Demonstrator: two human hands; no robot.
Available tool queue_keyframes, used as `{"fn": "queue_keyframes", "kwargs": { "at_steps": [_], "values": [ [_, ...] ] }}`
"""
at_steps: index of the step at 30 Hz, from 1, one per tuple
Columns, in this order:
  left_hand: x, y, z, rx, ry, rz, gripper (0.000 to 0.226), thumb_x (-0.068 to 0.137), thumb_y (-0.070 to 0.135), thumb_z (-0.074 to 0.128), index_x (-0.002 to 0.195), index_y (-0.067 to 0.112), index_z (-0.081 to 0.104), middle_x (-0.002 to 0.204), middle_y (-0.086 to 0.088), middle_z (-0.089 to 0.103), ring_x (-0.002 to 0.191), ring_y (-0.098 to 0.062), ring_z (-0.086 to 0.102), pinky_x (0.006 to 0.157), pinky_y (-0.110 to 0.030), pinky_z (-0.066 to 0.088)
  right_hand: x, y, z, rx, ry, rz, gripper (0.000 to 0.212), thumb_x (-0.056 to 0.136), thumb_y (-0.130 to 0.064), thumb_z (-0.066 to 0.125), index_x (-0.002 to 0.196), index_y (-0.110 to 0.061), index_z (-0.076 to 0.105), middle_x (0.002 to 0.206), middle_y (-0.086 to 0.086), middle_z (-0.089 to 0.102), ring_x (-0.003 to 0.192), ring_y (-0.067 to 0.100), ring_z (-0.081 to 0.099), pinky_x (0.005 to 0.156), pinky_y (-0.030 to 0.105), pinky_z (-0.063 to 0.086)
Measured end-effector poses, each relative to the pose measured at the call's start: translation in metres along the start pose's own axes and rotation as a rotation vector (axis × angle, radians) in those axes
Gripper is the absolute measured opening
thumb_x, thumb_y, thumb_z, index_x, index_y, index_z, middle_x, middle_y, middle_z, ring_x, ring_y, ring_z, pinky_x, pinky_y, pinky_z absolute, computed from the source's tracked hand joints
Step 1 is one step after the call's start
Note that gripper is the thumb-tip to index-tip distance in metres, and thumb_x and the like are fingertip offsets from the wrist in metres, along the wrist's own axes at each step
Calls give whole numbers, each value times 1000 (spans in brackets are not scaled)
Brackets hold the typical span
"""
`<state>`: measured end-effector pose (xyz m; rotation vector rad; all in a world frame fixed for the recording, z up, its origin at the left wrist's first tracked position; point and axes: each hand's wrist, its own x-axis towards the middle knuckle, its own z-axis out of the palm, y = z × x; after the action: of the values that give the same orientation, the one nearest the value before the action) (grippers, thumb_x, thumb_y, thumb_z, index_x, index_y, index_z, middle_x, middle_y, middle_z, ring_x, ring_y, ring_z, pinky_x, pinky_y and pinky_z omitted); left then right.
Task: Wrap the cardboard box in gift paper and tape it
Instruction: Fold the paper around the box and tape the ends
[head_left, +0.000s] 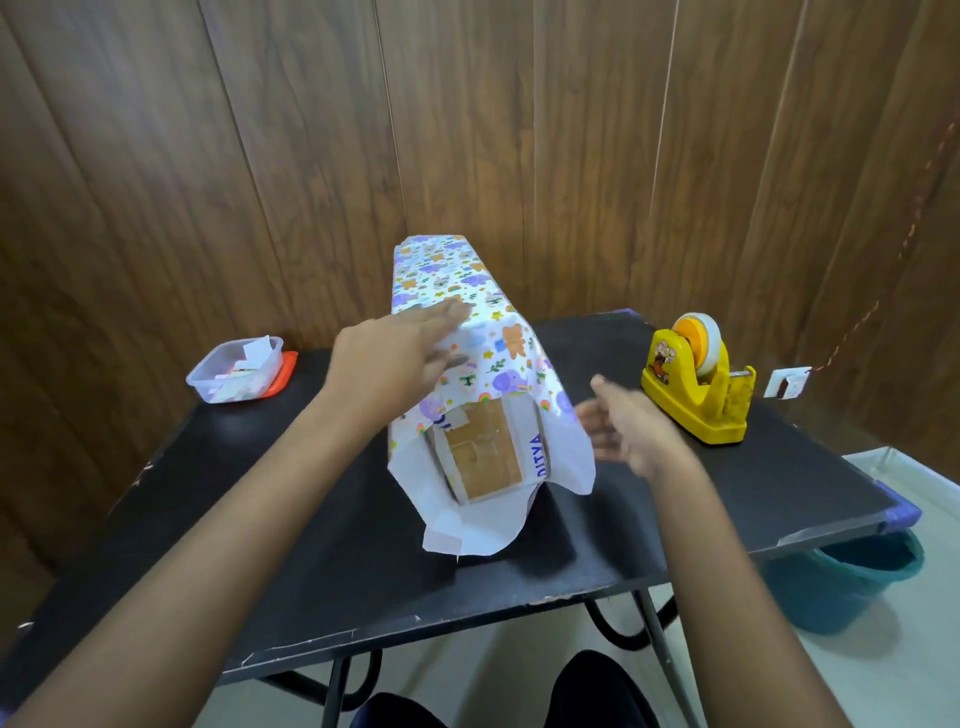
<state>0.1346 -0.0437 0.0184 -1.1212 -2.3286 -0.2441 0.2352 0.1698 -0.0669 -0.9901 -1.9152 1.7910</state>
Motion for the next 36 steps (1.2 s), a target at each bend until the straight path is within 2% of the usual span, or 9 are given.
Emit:
{"fn": "queue_keyframes", "kwargs": {
  "at_steps": [8, 10, 14, 18, 21, 25, 28, 31, 36],
  "values": [
    [-58, -75, 11, -692, -8, -324, 41, 82, 62, 53, 122, 49, 54, 122, 24, 57, 116, 0, 52, 98, -30, 44, 15, 34, 43, 242, -548, 189, 46, 96, -45, 38, 98, -11, 67, 93, 9, 71, 85, 22, 65, 83, 33, 48],
    [-67, -78, 19, -846, 17, -396, 28, 84, 55, 55, 112, 58, 53, 112, 21, 61, 105, -3, 59, 85, -26, 53, 13, 30, 47, 307, -573, 142, 49, 97, -47, 33, 101, -12, 67, 95, 9, 70, 78, 19, 67, 78, 33, 49],
    [-76, -65, 50, -1173, 250, -634, 32, 94, 24, 54, 126, 25, 59, 109, 19, 66, 97, 8, 61, 91, -28, 51, 13, -20, 26, 320, -532, -111, 56, 99, -47, 27, 109, -10, 68, 110, 15, 67, 97, 27, 61, 94, 43, 43],
    [-64, -21, 77, -1492, 431, -763, 37, 95, 16, 51, 132, 17, 53, 127, 2, 61, 114, -17, 59, 99, -43, 47, 2, -99, 9, 190, -416, -328, 45, 98, -39, 42, 120, -5, 63, 120, 15, 65, 106, 25, 61, 99, 37, 43],
    [-55, 26, 85, -1774, 419, -926, 30, 97, 4, 41, 119, 15, 58, 105, -3, 67, 85, -14, 68, 76, -33, 56, -17, -142, 8, 64, -429, -438, 37, 95, -38, 50, 115, -12, 67, 110, 5, 70, 99, 17, 65, 93, 30, 48],
    [-54, 50, 106, -2073, 281, -1146, 24, 97, -2, 36, 102, 8, 58, 94, -9, 63, 84, -23, 62, 69, -29, 56, -27, -157, 28, -306, -384, -574, 37, 96, -38, 48, 121, -15, 64, 108, -10, 69, 92, 3, 64, 96, 26, 46],
    [-66, 48, 110, -2023, 90, -1229, 22, 95, -8, 34, 102, 0, 53, 90, -14, 60, 82, -25, 60, 67, -27, 56, -24, -141, 39, -474, -383, -552, 34, 97, -32, 48, 115, -9, 66, 77, -15, 72, 57, -6, 57, 70, 17, 47],
    [-85, 46, 94, -1962, -37, -1189, 22, 92, -13, 37, 106, -4, 49, 97, -22, 61, 88, -30, 62, 73, -31, 56, -19, -124, 46, -541, -470, -575, 33, 98, -22, 48, 128, -12, 59, 136, -6, 53, 111, 1, 53, 85, 9, 41],
    [-78, 44, 34, -1569, -74, -803, 18, 92, -4, 47, 95, 5, 62, 88, -15, 70, 75, -20, 69, 70, -27, 57, -14, -125, 54, -628, -407, -630, 32, 98, -29, 48, 125, -20, 62, 131, 2, 59, 124, 27, 51, 105, 38, 41]
  ]
}}
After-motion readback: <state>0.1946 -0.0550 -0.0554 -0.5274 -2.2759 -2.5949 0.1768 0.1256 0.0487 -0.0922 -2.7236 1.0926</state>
